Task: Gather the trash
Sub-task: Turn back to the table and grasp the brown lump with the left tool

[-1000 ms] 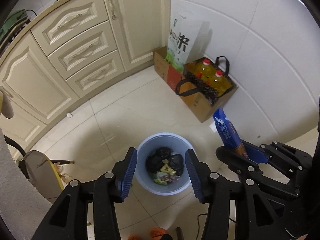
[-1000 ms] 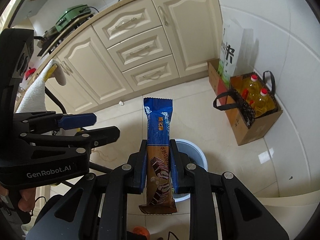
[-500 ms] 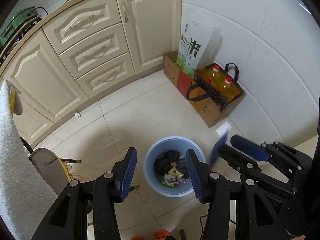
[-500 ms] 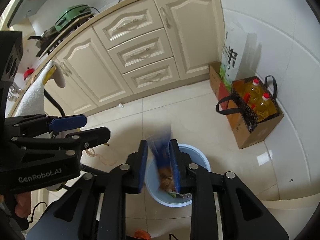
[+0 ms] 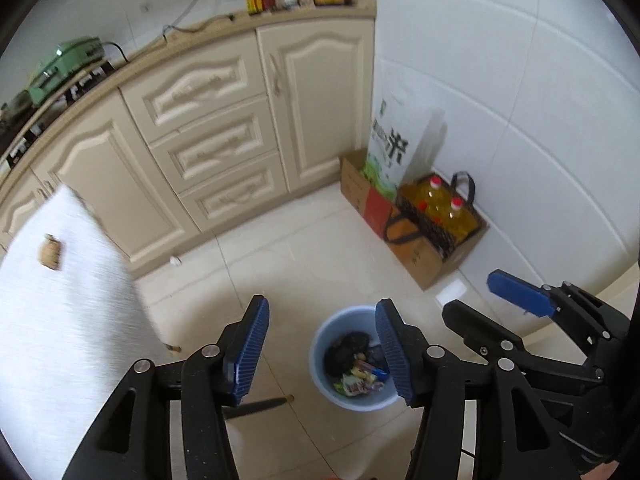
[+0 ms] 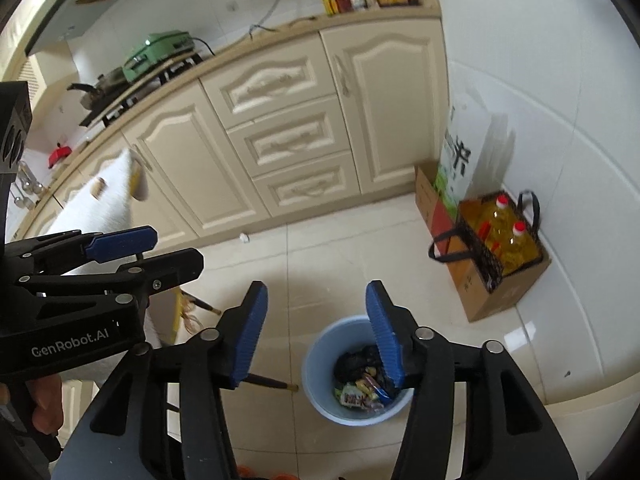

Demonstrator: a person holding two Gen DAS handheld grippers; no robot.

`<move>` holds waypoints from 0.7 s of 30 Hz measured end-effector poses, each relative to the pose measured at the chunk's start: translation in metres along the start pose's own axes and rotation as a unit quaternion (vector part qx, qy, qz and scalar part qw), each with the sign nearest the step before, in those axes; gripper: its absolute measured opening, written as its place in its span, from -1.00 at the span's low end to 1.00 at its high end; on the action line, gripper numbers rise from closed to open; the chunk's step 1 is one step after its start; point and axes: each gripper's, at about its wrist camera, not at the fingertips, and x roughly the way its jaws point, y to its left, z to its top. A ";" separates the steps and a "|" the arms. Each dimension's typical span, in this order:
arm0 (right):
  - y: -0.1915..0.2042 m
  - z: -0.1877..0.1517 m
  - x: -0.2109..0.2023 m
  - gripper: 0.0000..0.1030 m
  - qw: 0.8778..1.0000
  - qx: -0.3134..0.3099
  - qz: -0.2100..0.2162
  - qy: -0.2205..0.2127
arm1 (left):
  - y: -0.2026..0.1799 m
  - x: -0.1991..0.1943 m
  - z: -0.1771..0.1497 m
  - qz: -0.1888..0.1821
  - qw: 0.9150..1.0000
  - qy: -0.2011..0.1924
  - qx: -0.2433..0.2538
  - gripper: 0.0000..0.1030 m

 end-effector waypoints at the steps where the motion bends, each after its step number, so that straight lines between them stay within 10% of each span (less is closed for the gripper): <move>1: 0.005 0.003 -0.003 0.21 1.000 -0.003 0.000 -0.005 | 0.008 -0.011 -0.002 0.006 1.000 -0.010 0.000 0.06; 5: 0.033 0.016 -0.010 0.37 0.999 -0.009 0.022 -0.025 | 0.037 -0.043 -0.011 0.024 0.999 -0.041 -0.009 0.32; 21: 0.150 0.057 0.048 0.53 0.995 -0.052 0.079 -0.020 | 0.190 -0.051 -0.012 0.067 0.987 -0.035 -0.140 0.35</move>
